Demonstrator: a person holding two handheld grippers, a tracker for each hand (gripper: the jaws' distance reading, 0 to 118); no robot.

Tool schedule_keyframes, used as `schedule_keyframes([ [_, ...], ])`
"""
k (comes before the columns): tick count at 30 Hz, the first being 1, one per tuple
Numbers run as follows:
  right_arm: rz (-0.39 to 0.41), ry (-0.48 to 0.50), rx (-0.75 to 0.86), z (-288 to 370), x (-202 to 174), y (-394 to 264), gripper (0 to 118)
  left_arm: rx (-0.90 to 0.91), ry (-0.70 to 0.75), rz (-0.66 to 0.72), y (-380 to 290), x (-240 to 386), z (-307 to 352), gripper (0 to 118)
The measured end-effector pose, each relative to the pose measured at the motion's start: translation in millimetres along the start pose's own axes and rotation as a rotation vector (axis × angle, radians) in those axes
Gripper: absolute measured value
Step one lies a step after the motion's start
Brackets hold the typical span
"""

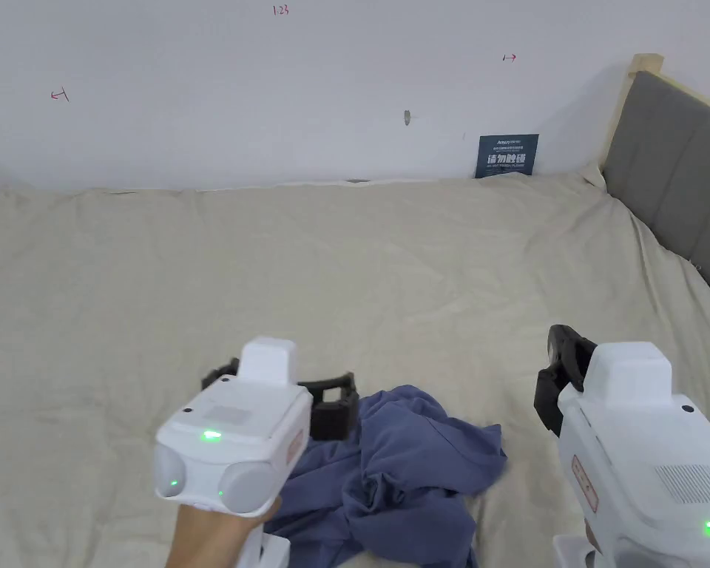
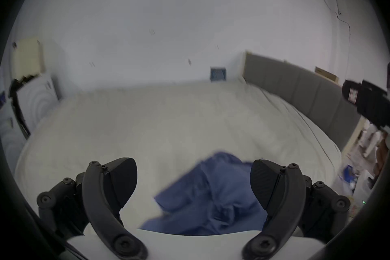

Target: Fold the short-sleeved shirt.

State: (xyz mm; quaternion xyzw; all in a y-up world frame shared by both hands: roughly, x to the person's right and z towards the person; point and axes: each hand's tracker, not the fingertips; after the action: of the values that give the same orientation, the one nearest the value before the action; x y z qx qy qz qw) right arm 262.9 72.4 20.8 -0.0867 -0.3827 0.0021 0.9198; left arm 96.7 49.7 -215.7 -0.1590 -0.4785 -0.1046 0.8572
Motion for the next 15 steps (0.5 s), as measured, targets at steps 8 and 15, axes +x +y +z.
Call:
schedule_keyframes([
  [8,0.014,0.027,0.055,4.4,-15.3,14.1,1,0.217,0.194,-0.008,-2.0,-39.2,41.0,50],
  [15,0.009,0.043,0.061,7.2,-17.9,13.5,1,0.213,0.188,0.058,-13.2,-61.4,44.1,0],
])
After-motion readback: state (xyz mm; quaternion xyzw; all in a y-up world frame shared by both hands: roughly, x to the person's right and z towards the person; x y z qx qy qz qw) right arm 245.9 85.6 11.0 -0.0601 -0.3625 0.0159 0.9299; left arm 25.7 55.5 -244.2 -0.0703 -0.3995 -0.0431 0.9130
